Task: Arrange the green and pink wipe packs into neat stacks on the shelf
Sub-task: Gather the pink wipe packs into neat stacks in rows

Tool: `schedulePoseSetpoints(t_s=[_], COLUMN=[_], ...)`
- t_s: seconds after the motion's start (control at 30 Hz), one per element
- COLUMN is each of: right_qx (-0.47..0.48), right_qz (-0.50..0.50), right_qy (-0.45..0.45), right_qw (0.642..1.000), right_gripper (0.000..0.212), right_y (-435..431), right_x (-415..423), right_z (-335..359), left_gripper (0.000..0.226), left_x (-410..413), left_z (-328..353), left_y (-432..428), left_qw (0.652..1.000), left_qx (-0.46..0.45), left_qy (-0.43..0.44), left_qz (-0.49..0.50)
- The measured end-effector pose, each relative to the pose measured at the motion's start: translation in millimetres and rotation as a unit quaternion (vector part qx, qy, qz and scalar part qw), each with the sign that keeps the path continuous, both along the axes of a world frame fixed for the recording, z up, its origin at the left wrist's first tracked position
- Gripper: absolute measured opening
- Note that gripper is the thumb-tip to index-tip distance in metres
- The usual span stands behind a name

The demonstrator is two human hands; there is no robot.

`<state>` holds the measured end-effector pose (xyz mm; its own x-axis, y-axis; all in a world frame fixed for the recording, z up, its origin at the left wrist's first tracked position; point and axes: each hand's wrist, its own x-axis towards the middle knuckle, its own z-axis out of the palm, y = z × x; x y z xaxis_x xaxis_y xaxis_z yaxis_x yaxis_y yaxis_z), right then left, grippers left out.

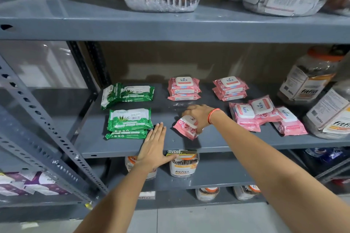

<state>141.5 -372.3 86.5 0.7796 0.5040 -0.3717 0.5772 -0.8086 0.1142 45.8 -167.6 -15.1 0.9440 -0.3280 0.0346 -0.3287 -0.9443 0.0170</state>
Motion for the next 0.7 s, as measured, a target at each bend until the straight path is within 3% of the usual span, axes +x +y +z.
schedulePoseSetpoints(t_s=[0.23, 0.53, 0.7], right_qx=[0.058, 0.056, 0.044], right_qz=[-0.035, -0.056, -0.066], right_qy=[-0.023, -0.016, 0.034], right_qw=[0.997, 0.997, 0.996], right_gripper=[0.082, 0.086, 0.102], right_y=[-8, -8, -12], right_x=[2, 3, 7], right_z=[4, -8, -4], left_gripper=[0.118, 0.119, 0.116], left_x=[2, 2, 1], left_z=[-1, -2, -2], left_y=[-2, -3, -3], left_qw=[1.0, 1.0, 1.0], left_qx=[0.018, 0.015, 0.014], left_qy=[-0.001, -0.008, -0.014], left_qz=[0.003, 0.006, 0.008])
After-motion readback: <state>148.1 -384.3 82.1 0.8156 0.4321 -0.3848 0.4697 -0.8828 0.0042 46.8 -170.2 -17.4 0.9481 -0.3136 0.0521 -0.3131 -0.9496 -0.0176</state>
